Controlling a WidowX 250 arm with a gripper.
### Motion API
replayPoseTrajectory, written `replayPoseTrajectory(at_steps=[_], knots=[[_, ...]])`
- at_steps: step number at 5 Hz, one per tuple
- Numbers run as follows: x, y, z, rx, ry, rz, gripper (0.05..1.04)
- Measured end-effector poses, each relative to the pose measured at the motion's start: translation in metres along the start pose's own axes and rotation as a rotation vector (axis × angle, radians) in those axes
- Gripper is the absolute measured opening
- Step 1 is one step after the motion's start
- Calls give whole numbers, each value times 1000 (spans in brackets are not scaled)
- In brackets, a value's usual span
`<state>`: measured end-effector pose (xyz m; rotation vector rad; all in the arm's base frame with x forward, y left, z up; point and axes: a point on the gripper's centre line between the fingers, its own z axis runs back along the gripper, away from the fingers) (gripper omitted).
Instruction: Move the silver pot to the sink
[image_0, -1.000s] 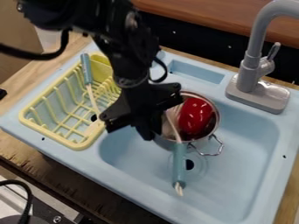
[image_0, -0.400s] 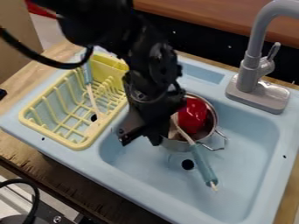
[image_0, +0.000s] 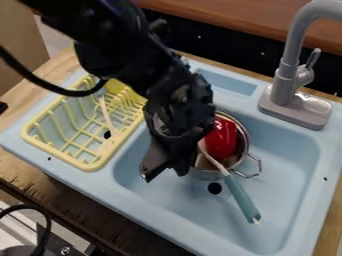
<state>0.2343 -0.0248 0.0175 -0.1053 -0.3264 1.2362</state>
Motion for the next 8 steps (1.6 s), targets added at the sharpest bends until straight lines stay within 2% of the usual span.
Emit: replayPoseTrajectory(at_steps=[1, 2, 3, 4, 6, 7, 8], knots=[[-3, 5, -2, -8, -18, 69, 57], [-6, 11, -3, 36, -34, 154, 57], [-4, 10, -5, 31, -68, 216, 57], [-5, 14, -10, 64, -93, 271, 57], [-2, 11, -14, 106, -76, 315, 79], [3, 12, -13, 144, -67, 333, 230], [7, 10, -12, 207, -36, 333, 479]])
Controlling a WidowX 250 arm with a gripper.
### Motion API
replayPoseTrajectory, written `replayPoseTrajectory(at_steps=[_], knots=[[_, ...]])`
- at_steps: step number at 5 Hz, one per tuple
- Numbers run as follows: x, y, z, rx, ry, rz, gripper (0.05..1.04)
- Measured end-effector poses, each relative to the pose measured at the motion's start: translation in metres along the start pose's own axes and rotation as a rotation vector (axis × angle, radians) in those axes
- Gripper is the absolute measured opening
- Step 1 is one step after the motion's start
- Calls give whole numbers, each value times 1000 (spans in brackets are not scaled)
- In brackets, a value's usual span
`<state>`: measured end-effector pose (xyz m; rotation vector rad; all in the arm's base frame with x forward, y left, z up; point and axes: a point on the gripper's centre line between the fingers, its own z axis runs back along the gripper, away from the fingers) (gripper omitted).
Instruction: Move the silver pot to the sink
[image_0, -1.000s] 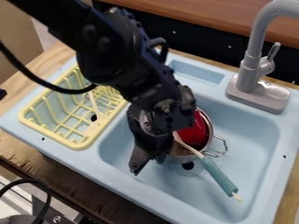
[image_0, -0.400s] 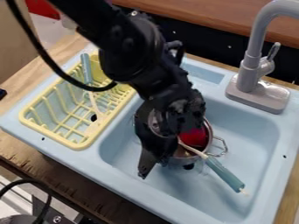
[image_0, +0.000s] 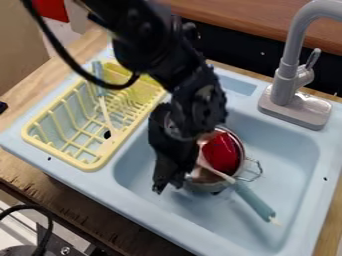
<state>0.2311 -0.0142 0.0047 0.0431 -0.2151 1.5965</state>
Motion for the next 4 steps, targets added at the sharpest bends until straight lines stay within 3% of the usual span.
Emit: replayPoseTrajectory(at_steps=[1, 2, 4], knots=[[2, 1, 2, 40, 13, -9, 779], [3, 3, 10, 66, 34, -22, 993], [4, -2, 46, 29, 110, -80, 999]])
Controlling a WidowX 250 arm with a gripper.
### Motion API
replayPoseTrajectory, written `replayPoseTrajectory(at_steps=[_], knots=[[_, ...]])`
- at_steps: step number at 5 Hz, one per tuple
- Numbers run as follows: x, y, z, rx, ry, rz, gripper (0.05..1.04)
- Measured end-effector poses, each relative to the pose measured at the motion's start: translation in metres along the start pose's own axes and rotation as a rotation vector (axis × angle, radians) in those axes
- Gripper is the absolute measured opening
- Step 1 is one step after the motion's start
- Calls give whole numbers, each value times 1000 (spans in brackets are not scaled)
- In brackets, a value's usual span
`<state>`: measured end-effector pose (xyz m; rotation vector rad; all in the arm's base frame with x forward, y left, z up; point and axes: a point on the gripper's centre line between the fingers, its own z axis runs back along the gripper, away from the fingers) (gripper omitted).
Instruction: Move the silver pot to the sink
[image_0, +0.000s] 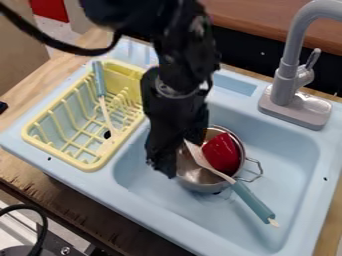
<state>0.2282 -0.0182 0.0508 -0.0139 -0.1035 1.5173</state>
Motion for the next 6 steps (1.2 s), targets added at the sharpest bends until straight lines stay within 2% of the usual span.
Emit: replayPoseTrajectory(at_steps=[1, 3, 4, 5, 6], knots=[[-7, -6, 5, -18, 20, -94, 999], [-32, -13, 9, -85, 39, -465, 999], [-37, -19, 17, -73, 46, -604, 999], [-39, -20, 17, -79, 50, -683, 999], [-38, -22, 24, -61, 47, -806, 999]])
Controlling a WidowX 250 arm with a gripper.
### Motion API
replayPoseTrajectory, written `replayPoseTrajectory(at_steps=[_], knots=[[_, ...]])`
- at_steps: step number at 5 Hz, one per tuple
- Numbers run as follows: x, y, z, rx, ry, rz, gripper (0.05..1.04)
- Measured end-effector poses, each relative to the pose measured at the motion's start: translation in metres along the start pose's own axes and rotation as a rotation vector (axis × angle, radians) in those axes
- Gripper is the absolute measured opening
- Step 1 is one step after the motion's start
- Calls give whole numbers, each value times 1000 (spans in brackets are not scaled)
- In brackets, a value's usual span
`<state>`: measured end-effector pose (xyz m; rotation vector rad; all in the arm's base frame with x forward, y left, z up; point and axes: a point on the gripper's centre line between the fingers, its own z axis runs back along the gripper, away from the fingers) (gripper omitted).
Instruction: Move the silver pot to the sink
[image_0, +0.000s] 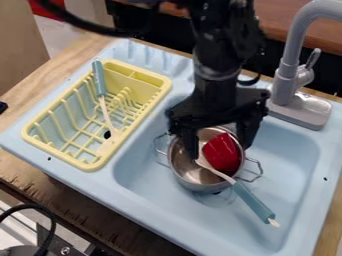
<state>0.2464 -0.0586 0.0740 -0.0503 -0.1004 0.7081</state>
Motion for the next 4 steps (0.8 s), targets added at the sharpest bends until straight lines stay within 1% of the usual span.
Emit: replayPoseTrajectory(at_steps=[1, 2, 3, 4], knots=[[6, 1, 6, 42, -36, -200, 999], [24, 7, 15, 68, -46, -295, 999], [50, 24, 21, 76, -55, -332, 999], [82, 49, 25, 118, -59, -400, 999]])
